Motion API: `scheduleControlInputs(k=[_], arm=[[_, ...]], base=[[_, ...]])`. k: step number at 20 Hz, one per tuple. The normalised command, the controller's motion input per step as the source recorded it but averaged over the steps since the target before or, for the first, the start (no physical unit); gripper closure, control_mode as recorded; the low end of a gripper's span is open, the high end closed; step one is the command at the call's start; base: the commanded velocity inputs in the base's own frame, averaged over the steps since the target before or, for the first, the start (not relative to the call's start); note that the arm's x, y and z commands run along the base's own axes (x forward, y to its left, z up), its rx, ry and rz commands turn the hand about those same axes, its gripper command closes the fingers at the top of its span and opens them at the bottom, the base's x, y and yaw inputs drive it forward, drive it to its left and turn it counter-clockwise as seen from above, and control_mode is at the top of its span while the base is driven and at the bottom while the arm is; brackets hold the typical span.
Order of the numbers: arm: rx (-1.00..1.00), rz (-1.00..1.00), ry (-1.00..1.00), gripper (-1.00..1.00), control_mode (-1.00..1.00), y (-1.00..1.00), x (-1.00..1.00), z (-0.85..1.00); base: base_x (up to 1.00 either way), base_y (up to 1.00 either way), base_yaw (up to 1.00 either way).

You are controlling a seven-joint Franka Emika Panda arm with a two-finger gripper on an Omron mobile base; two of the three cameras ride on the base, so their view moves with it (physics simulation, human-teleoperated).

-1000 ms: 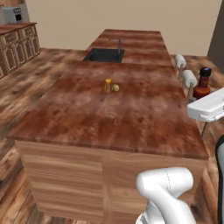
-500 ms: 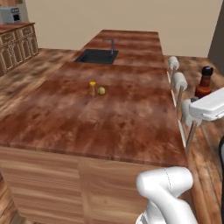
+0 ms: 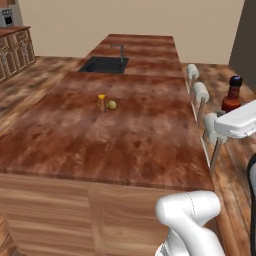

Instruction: Move the condiment bottle and oil and vinegar bottle from the cabinet to the dining counter.

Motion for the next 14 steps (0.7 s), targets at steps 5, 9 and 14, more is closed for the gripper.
scheduleControlInputs(k=[5,9,14], arm=[[0.03,0.00,0.00,1.00,-1.00,-0.01,0.58,-0.16],[0.06,0.04,0.00,1.00,-1.00,-0.13,0.83,-0.36],[0.09,0.09,0.00,1.00,-1.00,-0.21,0.81,-0.47]], base=[[0.11,0.00,0.00],[0.00,0.00,0.00],[0.00,0.00,0.00]])
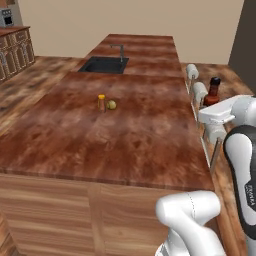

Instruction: Move the condiment bottle and oil and vinegar bottle from the cabinet to the dining counter.

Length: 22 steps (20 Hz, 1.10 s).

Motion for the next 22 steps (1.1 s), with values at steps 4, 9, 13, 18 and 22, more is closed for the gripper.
scheduleControlInputs(k=[4,9,13,18,22], arm=[[0.06,0.11,0.00,1.00,-1.00,-0.04,0.79,-0.53],[0.01,0.12,-0.02,1.00,-1.00,0.00,0.67,-0.58],[0.00,0.13,0.00,1.00,-1.00,-0.01,0.62,-0.63],[0.00,0.13,0.00,1.00,-1.00,-0.06,0.46,-0.63],[-0.01,0.09,0.00,1.00,-1.00,-0.13,0.39,-0.44]], base=[[0.00,0.00,0.00],[0.00,0.00,0.00],[0.00,0.00,0.00],[0.00,0.00,0.00],[0.00,0.00,0.00]])
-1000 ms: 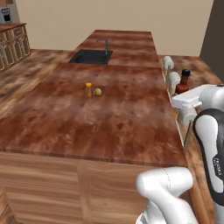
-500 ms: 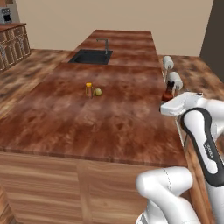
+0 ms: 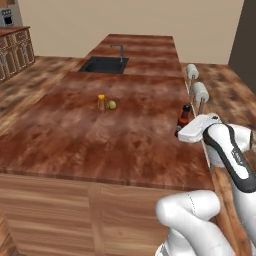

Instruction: Move the condiment bottle and oil and vinegar bottle from the cabinet to the dining counter.

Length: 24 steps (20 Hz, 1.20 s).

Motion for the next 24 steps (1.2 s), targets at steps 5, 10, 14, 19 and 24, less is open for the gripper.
scheduleControlInputs(k=[5,10,14,19,24], arm=[[-0.01,0.04,0.04,1.00,-1.00,-0.17,0.38,-0.22],[-0.07,0.01,0.12,1.00,-1.00,-0.12,0.43,-0.23],[-0.09,0.00,0.07,1.00,-1.00,-0.12,0.44,-0.23],[-0.01,0.00,0.00,1.00,-1.00,-0.06,0.47,-0.38],[0.00,0.00,-0.02,1.00,-1.00,-0.05,0.44,-0.31]], base=[[0.00,0.00,0.00],[0.00,0.00,0.00],[0.00,0.00,0.00],[0.00,0.00,0.00],[0.00,0.00,0.00]])
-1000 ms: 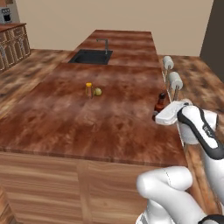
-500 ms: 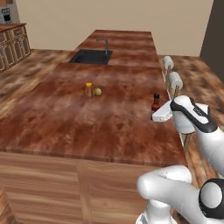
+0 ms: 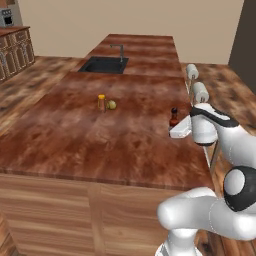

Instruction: Move the condiment bottle and oil and vinegar bottle from the cabinet to the dining counter.

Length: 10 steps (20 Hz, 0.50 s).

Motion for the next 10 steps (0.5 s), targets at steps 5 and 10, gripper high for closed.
scheduleControlInputs(k=[5,10], arm=[[0.00,0.00,-0.01,1.00,-1.00,-0.07,0.45,-0.17],[0.00,0.00,0.00,1.00,-1.00,-0.08,0.48,-0.08]], base=[[0.00,0.00,0.00],[0.00,0.00,0.00]])
